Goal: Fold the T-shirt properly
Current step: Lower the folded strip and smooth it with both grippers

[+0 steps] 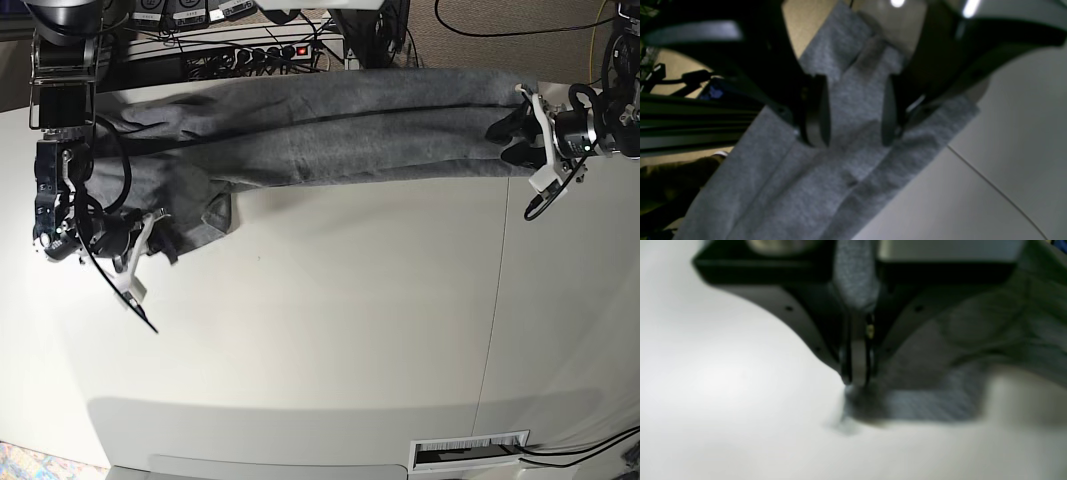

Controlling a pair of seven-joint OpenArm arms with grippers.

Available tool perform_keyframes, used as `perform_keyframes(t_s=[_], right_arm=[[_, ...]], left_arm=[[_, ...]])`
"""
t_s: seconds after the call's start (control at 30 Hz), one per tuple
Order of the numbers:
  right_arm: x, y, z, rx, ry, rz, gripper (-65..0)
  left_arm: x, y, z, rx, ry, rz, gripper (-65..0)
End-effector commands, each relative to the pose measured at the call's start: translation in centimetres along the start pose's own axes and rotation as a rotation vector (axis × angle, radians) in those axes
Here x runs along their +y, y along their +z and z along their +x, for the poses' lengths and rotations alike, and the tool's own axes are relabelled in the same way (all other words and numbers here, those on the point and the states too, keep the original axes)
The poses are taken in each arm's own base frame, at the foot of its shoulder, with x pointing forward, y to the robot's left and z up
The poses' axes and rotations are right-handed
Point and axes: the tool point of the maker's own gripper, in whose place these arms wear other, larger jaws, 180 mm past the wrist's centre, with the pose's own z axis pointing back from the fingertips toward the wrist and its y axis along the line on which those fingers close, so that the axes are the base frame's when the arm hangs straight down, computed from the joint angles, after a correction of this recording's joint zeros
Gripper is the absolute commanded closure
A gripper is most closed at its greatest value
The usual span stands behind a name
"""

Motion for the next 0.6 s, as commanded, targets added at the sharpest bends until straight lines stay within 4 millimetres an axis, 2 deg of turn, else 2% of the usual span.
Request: perform_keyframes(t_s=[0.0, 0.13, 0.33, 0.57], right_arm=[[-0.9, 1.5, 1.7, -0.054, 0.023, -0.032, 0.0], [0.0, 2.3, 1.5, -0.076, 0.035, -0.018, 0.0], [2.7, 3.1, -1.7, -0.063, 0.029, 0.066, 0.0], [4.2, 6.9, -5.1, -0.098, 0.026, 0.036, 0.0]], left_arm=[[0.3, 0.6, 1.0, -0.03, -0.017, 0.006, -27.0], [0.5, 0.6, 0.8, -0.018, -0.025, 0.016, -27.0], [0.5, 0.6, 0.9, -0.019, -0.025, 0.016, -27.0], [0.5, 0.6, 0.9, -0.019, -0.022, 0.018, -27.0]])
